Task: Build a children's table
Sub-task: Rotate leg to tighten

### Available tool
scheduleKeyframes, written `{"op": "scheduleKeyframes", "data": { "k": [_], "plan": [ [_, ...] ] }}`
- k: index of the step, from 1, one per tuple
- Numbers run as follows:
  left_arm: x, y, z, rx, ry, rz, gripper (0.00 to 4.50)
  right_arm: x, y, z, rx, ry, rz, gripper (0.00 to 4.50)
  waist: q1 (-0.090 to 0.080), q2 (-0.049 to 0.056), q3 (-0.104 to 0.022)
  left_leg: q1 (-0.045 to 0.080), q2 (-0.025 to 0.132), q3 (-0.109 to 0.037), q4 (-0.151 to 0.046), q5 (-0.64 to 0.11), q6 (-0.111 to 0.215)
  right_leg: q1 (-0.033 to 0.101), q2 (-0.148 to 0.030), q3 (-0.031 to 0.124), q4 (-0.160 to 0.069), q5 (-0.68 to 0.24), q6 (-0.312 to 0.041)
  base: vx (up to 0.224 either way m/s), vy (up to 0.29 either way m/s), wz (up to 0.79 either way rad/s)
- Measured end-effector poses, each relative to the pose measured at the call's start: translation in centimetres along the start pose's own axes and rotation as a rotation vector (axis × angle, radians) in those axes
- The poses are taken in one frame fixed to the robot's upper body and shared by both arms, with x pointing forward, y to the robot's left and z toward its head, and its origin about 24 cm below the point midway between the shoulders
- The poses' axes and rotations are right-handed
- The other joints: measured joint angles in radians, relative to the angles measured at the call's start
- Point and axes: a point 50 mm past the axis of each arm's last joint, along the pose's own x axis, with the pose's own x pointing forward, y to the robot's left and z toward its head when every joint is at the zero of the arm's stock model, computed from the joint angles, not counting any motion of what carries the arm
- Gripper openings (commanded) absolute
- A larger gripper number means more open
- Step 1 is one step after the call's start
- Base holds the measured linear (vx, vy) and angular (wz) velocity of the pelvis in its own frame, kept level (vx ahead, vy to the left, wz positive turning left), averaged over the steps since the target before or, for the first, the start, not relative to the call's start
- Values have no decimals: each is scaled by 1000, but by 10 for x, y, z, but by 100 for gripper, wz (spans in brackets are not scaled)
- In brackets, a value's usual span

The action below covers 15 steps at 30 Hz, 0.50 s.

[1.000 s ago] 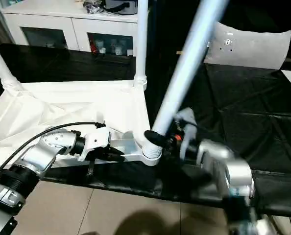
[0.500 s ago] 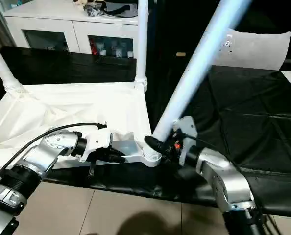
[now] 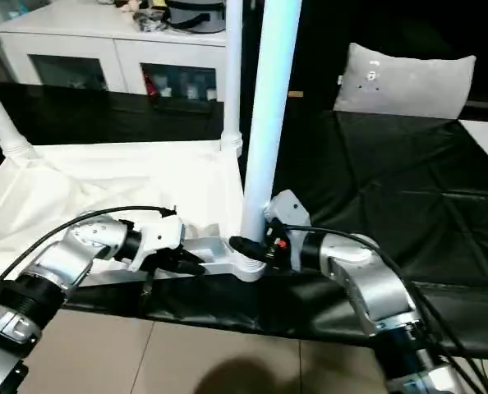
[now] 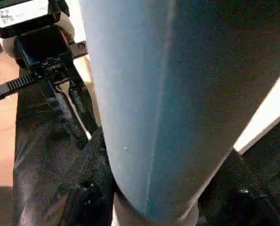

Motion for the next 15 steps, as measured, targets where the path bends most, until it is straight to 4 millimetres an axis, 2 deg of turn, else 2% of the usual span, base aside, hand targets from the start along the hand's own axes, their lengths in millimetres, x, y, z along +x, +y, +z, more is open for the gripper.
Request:
{"op": "scheduleKeyframes", "data": {
  "k": [3, 6, 7, 8, 9, 10, 11, 12, 13, 14, 15],
  "plan": [
    [-2, 0, -2, -29, -6, 20, 0, 4, 1, -1, 28, -11, -33, 188, -16, 4, 2, 2, 2, -11, -1, -2, -3, 8, -1, -18, -14, 0, 0, 0, 0, 0],
    [0, -2, -4, -102, -23, 82, 0, 15, 0, 1, 83, -46, -127, 188, -41, 16, 10, 11, 9, -21, -1, -4, -5, 32, -2, -43, -34, 0, 0, 0, 0, 0],
    [1, -1, -4, -133, -23, 116, 0, 19, 0, 2, 103, -61, -178, 188, -44, 21, 15, 4, 13, -23, -1, -4, -6, 43, -2, -41, -14, -9, 2, -73, -6, 2],
    [2, 0, -2, -149, -21, 136, 0, 21, -1, 2, 114, -67, -212, 188, -40, 22, 19, 3, 8, -20, 0, -4, -6, 31, -3, -19, 30, -52, 2, -73, -6, 2],
    [6, 0, -1, -171, -23, 163, 0, 24, -4, 2, 135, -73, -253, 188, -38, 4, 19, 13, 0, -8, 0, -4, -6, 17, -5, 7, 57, -71, 1, -67, -41, 9],
    [10, -1, 1, -204, -34, 214, 0, 28, -9, 4, 160, -80, -307, 188, -39, -21, 17, 25, -15, -11, 5, -6, -10, 3, -7, 27, 77, -69, 3, 19, -77, 12],
    [15, -1, 4, -217, -42, 239, 0, 29, -13, 5, 170, -83, -338, 188, -42, -25, 22, 25, -17, -10, 40, -32, -19, -3, -11, 15, 73, -70, 3, 19, -77, 12],
    [16, -1, 7, -220, -51, 254, 0, 32, -16, 9, 168, -86, -352, 188, -40, -6, 26, 29, -16, -22, 76, -64, -8, -6, -15, -8, 68, -70, 3, 22, -23, -32],
    [17, -1, 11, -225, -64, 268, 0, 33, -20, 13, 170, -96, -382, 188, -52, 25, 22, 19, -8, -48, 71, -81, -15, 3, -25, -53, 52, -70, 4, 72, 101, -51],
    [21, -3, 14, -232, -74, 271, 0, 34, -22, 15, 169, -99, -404, 188, -62, 29, 20, 8, -6, -54, 64, -79, -18, 0, -24, -64, 36, -70, 4, 72, 101, -51],
    [25, -4, 17, -241, -84, 286, 0, 36, -24, 16, 175, -99, -421, 188, -73, 26, 18, 4, -5, -54, 55, -74, -18, -2, -21, -64, 24, -67, 2, 73, 87, -11]
  ]
}}
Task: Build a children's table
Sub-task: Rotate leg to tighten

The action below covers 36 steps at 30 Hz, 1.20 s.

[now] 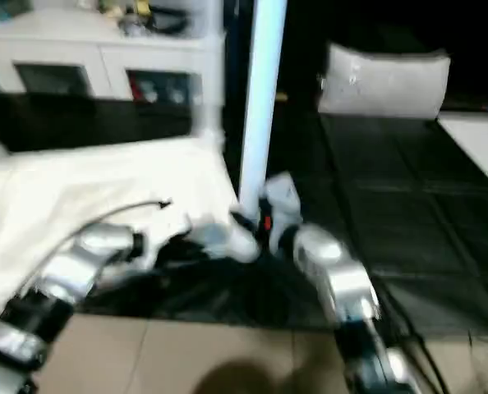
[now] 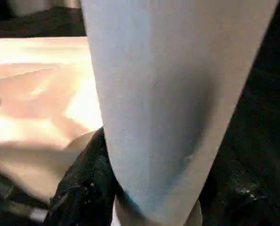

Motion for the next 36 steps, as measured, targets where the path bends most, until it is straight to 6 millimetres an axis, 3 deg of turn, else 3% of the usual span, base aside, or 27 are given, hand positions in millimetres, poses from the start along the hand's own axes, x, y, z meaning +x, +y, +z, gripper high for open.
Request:
{"op": "scheduleKeyframes", "data": {
  "k": [3, 6, 11, 17, 18, 22, 24, 28, 32, 36],
  "plan": [
    [4, -2, 3, 8, 10, 40, 0, 5, -2, 1, 17, 8, -31, 188, -9, -11, -3, -1, 0, 4, 4, 2, 2, -1, 3, 8, -3, 34, -11, 0, 0, 0],
    [4, -1, 3, 20, 24, 59, 0, 8, -1, 3, 15, 8, -33, 188, -14, -11, -4, 5, 0, 6, -7, 2, 1, 0, 3, 6, -5, 34, -11, 0, 0, 0],
    [5, 1, 6, 82, 61, 92, 0, 12, 0, 5, 6, 16, -31, 188, -17, -9, -5, 4, 3, 6, -25, 2, 1, 1, 4, -2, -19, 34, -11, 0, 0, 0],
    [3, 3, 6, 107, 84, 124, 0, 14, -1, 4, -1, 19, -25, 188, -20, -8, -6, 4, 3, 6, -26, 2, 1, 2, 4, -2, -21, 34, -11, 0, 0, 0],
    [3, 3, 7, 108, 85, 125, 0, 14, -1, 4, 0, 16, -24, 223, -21, -8, -6, 4, 3, 6, -26, 2, 1, 2, 4, -2, -22, 34, -11, 0, 0, 0],
    [3, 3, 7, 111, 79, 124, 0, 13, -4, 3, 25, 11, -9, 264, -24, -5, -4, 1, 3, 6, -27, 2, 1, 3, 4, -3, -28, 34, -11, 0, 0, 0],
    [3, 3, 8, 112, 70, 118, 0, 11, -7, -4, 33, 32, -16, 264, -23, -3, -3, -3, 3, 6, -30, 2, 1, 2, 4, -3, -32, 34, -11, 0, 0, 0],
    [3, 4, 11, 124, 58, 107, 0, 6, -11, -7, 19, 28, 3, 312, -16, 1, -1, -7, 3, 7, -31, 2, 1, -1, 4, -2, -32, 34, -11, 0, 0, 0],
    [4, 1, 16, 148, 35, 59, 0, -17, -18, -23, 11, 42, 59, 346, 11, 3, -2, -9, 4, 14, -31, 10, -4, -4, 4, 7, -28, 59, -10, 27, -2, 3],
    [2, 3, 20, 179, 25, 37, 0, -30, -23, -25, -30, 38, 95, 368, 31, 5, -2, -14, 5, 21, -34, 14, 3, -20, 4, 16, -13, 51, -16, 48, -7, 0]
  ]
}}
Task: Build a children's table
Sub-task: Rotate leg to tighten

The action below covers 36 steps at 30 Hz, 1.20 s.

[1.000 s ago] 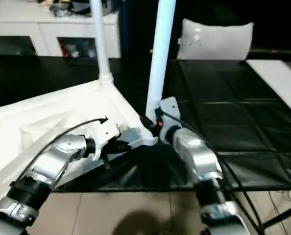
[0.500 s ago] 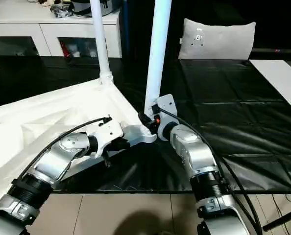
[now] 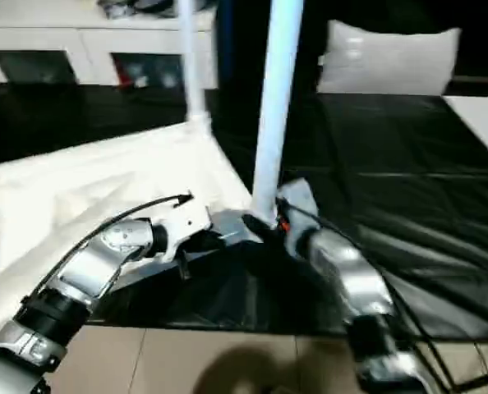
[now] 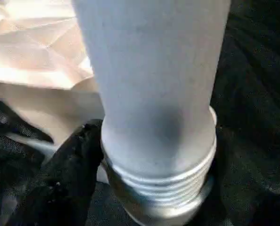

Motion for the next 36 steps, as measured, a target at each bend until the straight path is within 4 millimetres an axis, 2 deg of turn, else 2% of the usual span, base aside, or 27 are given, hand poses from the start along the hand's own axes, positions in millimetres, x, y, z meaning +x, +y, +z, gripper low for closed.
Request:
{"op": "scheduleKeyframes", "data": {
  "k": [1, 4, 5, 9, 13, 19, 24, 29, 31, 36],
  "plan": [
    [-1, 1, 0, 14, -2, -7, 0, -4, -1, 0, -16, -5, 15, 387, 5, 0, 0, 0, 0, 3, -1, 0, 1, -3, 0, 3, 4, -3, -1, 0, 0, 0],
    [-3, 3, 1, 37, -1, -27, 0, -12, -2, -1, -43, -13, 43, 401, 16, 0, 0, -1, 0, 12, -1, -1, 2, -14, 0, 12, 14, -7, -2, 0, 0, 0],
    [-4, 3, 1, 53, 2, -46, 0, -17, -2, -2, -60, -9, 58, 425, 23, 1, 0, -2, 0, 13, -1, -1, 2, -16, 0, 13, 14, -7, -2, 0, 0, 0],
    [-12, 5, -3, 85, 11, -101, 0, -36, -3, -10, -112, 37, 139, 439, 31, 1, 1, -1, 1, 16, -1, -1, 2, -17, 1, 14, 15, -6, -3, 0, 0, 0],
    [-18, 4, -9, 118, 15, -184, 0, -51, -3, 1, -216, 46, 261, 445, 38, 1, 0, 0, 1, 17, -1, -1, 2, -16, 1, 16, 14, -6, -3, 0, 0, 0],
    [-23, 2, -10, 170, 10, -277, 0, -56, 1, 3, -253, 104, 389, 445, 57, 1, 0, 1, 1, 17, -1, -1, 2, -16, 1, 16, 15, -6, -3, 0, 0, 0],
    [-27, -1, -11, 194, 13, -344, 0, -52, 5, 5, -284, 128, 464, 445, 66, 0, 0, 1, 1, 18, -1, -1, 2, -16, 1, 17, 16, -6, -3, 0, 0, 0],
    [-27, -4, -11, 204, 8, -388, 0, -49, 5, 9, -291, 125, 486, 445, 87, 0, 0, 3, 1, 20, 0, 0, 2, -16, 1, 19, 19, -6, -3, 0, 0, 0],
    [-27, -4, -11, 205, 9, -397, 0, -47, 7, 10, -292, 120, 505, 417, 89, 0, 0, 3, 1, 20, 0, 0, 2, -17, 1, 20, 20, -6, -3, 0, 0, 0],
    [-28, -4, -11, 204, 9, -403, 0, -46, 10, 8, -265, 110, 540, 384, 88, -1, 0, 3, 1, 21, 0, 0, 2, -17, 1, 21, 20, -6, -3, 0, 0, 0]
  ]
}}
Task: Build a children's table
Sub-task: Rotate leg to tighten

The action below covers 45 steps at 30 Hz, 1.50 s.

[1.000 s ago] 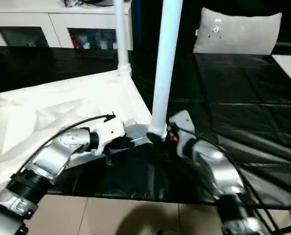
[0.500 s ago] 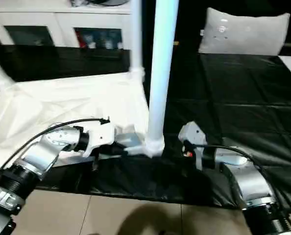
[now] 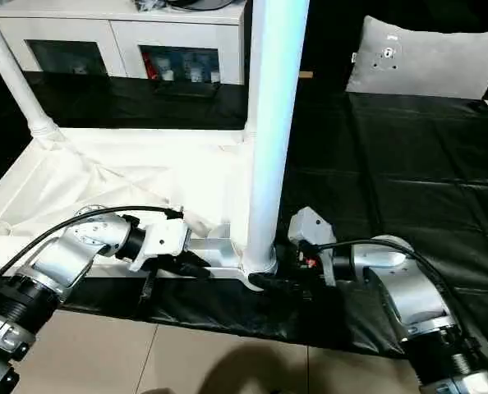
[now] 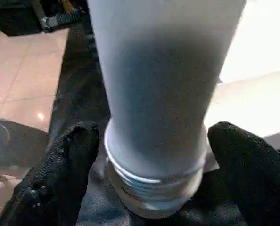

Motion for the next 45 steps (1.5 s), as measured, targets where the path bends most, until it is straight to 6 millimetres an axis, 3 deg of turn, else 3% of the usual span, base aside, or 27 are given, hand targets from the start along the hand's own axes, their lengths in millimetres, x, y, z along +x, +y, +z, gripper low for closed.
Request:
{"op": "scheduleKeyframes", "data": {
  "k": [12, 20, 23, 25, 28, 33, 38, 39, 45],
  "plan": [
    [0, -2, -1, -11, -5, -12, 0, 1, 1, -2, 62, -12, 10, 285, 1, 0, 0, 1, 0, 0, 4, 0, 0, 0, 0, 1, 5, 0, 0, 0, 0, 0],
    [1, -5, -3, -70, -38, 3, 0, 7, 5, -3, 121, -35, -23, 273, -2, -1, -2, 2, 0, 1, 5, 1, -1, 0, 0, 2, 8, -1, 0, 0, 0, 0],
    [-2, -3, -9, -181, -64, 90, 0, 21, 5, -5, 204, -91, -153, 273, -14, -5, -3, 2, 1, 1, 5, 3, -5, -1, 1, 2, 9, -1, 1, 0, 0, 0],
    [-1, 0, -11, -231, -70, 163, 0, 32, 2, -4, 239, -126, -271, 272, -35, -6, -3, 3, 1, 1, 5, 6, -8, -1, 1, 2, 9, 0, 1, 0, 0, 0],
    [7, 5, -10, -296, -84, 257, 0, 44, -5, -3, 301, -161, -452, 272, -60, -6, -3, 3, 1, 0, 4, 9, -11, -1, 2, 2, 7, 2, 0, 0, 0, 0],
    [30, 13, 3, -381, -125, 400, 0, 57, -21, 2, 407, -194, -706, 272, -73, -8, -2, 1, 1, -1, 4, 10, -13, -1, 3, 1, 4, 3, 1, 0, 0, 0],
    [52, 22, 19, -431, -134, 517, 0, 65, -34, 9, 447, -194, -910, 272, -63, -8, -2, -1, 0, -2, 3, 11, -11, -1, 2, 1, 2, 4, 1, 0, 0, 0],
    [56, 23, 23, -426, -131, 534, 0, 65, -37, 9, 448, -204, -937, 328, -59, -8, -3, -1, 0, -2, 1, 12, -7, -1, 2, 1, 1, 4, 1, 0, 0, 0],
    [59, 23, 27, -390, -132, 528, 0, 61, -37, 6, 388, -209, -929, 379, -50, -7, -3, -2, 0, -2, -2, 11, -4, -2, 2, 1, 1, 6, -3, 0, 0, 0]
  ]
}}
